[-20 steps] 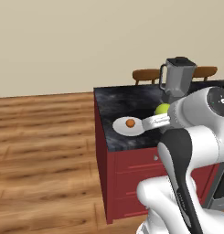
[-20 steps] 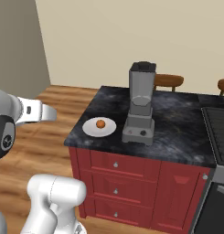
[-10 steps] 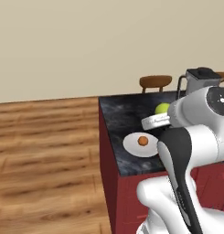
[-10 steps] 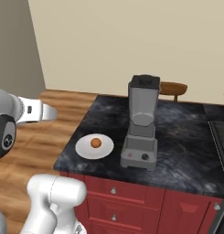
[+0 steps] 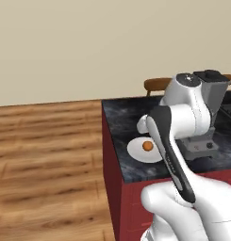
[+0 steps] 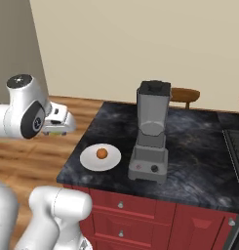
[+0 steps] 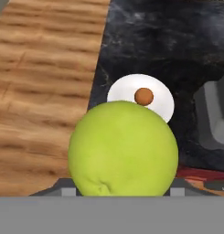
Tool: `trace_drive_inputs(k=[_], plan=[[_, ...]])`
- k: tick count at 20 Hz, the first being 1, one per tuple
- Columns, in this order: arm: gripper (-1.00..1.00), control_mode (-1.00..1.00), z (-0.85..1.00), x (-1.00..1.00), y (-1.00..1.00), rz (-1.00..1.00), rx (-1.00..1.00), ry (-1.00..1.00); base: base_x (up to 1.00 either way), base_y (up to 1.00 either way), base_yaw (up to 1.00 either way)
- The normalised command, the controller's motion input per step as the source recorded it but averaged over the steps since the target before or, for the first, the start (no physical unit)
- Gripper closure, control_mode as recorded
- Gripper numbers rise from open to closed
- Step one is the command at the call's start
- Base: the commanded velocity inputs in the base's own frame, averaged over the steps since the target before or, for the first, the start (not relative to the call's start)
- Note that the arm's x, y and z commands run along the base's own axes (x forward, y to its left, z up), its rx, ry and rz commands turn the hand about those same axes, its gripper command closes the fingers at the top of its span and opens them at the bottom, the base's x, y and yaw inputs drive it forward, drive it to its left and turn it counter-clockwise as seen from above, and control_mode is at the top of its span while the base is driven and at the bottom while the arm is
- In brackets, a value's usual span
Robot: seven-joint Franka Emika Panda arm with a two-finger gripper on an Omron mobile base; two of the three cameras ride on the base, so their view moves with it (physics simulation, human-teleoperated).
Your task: Pick the tangerine and pear from the fridge and place them on the plate next to the blender to make a fruit smoothie.
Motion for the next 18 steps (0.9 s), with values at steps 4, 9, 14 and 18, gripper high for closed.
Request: trace_drive_inputs(k=[4, 9, 14, 18], plan=[[1.00, -1.00, -0.82, 0.80, -0.14, 0.00, 0.00, 0.45, 0.00, 0.00, 0.00], [1.00, -1.00, -0.91, 0.81, -0.13, 0.00, -0.01, 0.19, 0.00, 0.00, 0.00], [1.00, -1.00, -0.95, 0.73, -0.06, 0.00, -0.08, 0.06, 0.00, 0.00, 0.00], [1.00, -1.00, -0.72, 0.72, 0.00, 0.00, -0.09, 0.00, 0.00, 0.00, 0.00]])
